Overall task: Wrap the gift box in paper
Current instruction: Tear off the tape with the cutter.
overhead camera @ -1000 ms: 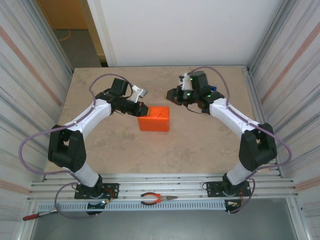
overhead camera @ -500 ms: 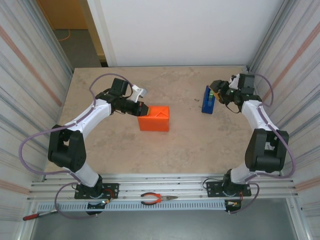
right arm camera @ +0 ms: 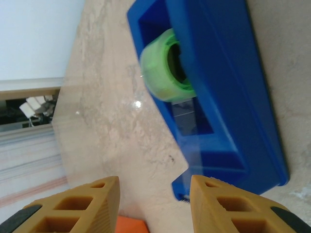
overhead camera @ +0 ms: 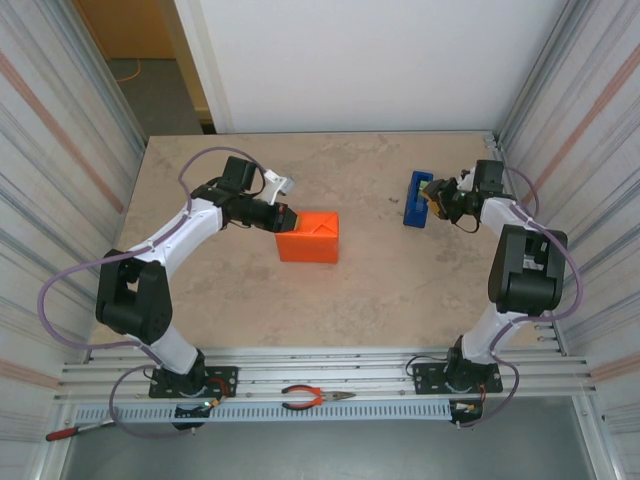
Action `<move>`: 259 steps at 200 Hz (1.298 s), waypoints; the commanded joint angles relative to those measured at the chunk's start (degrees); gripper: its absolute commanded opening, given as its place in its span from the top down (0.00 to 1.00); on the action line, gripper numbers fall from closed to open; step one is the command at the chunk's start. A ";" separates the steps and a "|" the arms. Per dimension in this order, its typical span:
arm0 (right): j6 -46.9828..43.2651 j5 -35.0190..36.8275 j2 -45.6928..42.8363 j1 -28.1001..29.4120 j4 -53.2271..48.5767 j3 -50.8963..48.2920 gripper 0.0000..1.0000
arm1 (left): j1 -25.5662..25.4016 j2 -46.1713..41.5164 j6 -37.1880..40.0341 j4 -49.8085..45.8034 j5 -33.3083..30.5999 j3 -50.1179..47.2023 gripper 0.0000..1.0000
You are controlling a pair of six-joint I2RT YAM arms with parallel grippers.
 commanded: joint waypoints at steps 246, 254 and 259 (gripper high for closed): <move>4.25 -7.68 7.92 -0.75 15.69 -4.79 0.70 | -0.80 1.54 1.40 -4.07 -2.27 -2.80 1.00; 4.83 -7.93 7.80 -0.76 16.57 -5.43 0.70 | -0.76 1.48 1.36 -4.02 -2.36 -2.80 1.00; 5.18 -8.07 7.77 -0.76 17.19 -5.77 0.71 | -0.77 1.53 1.35 -4.06 -2.36 -2.80 1.00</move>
